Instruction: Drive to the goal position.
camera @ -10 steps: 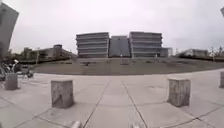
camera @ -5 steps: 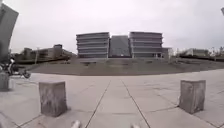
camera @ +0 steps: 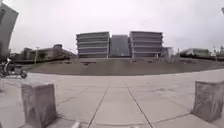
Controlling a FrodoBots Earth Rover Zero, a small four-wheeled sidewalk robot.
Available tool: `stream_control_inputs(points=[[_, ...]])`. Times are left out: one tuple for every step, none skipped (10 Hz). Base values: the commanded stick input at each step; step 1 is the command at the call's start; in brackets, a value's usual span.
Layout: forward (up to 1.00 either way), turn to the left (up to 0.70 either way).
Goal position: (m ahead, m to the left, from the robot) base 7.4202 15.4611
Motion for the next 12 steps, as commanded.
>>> stream_control_inputs(points=[[0.7, 0.0], [0.7, 0.0], [0.7, 0.0], [0.7, 0.0], [0.7, 0.0], [0.7, 0.0], [0.7, 0.0], [0.7, 0.0], [0.7, 0.03], [0.7, 0.03], [0.7, 0.03], [0.7, 0.02]])
